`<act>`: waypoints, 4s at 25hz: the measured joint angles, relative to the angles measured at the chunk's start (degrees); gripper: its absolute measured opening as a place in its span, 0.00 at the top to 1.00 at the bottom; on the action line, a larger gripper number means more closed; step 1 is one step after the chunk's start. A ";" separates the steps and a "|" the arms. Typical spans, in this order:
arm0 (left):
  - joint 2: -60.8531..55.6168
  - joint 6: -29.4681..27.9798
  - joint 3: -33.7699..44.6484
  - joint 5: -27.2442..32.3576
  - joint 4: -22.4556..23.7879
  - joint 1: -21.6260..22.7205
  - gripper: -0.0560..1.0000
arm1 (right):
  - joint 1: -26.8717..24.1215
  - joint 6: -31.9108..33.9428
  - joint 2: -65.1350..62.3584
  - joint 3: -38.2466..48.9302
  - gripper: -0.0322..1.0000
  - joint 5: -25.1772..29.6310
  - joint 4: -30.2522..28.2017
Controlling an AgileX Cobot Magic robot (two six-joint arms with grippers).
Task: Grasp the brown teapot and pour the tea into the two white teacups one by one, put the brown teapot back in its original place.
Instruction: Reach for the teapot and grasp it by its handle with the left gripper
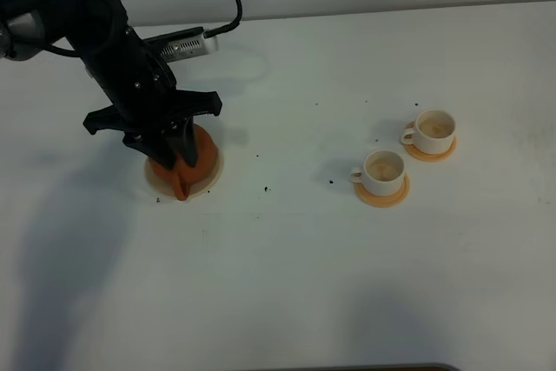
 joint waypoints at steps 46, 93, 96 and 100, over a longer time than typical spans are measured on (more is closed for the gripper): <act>1.73 -6.61 2.81 -3.40 5.08 -0.46 0.66 | 0.00 0.00 0.00 0.00 0.74 0.00 0.00; 3.88 -7.92 0.02 -1.71 5.83 -0.46 0.69 | 0.00 0.00 0.00 0.00 0.74 0.00 0.00; 4.11 -7.92 0.02 -1.77 5.72 -0.46 0.73 | 0.00 0.00 0.00 0.00 0.74 0.00 0.00; 4.40 -7.98 0.02 -1.81 5.39 -0.46 0.76 | 0.00 0.00 0.00 0.00 0.74 0.00 0.00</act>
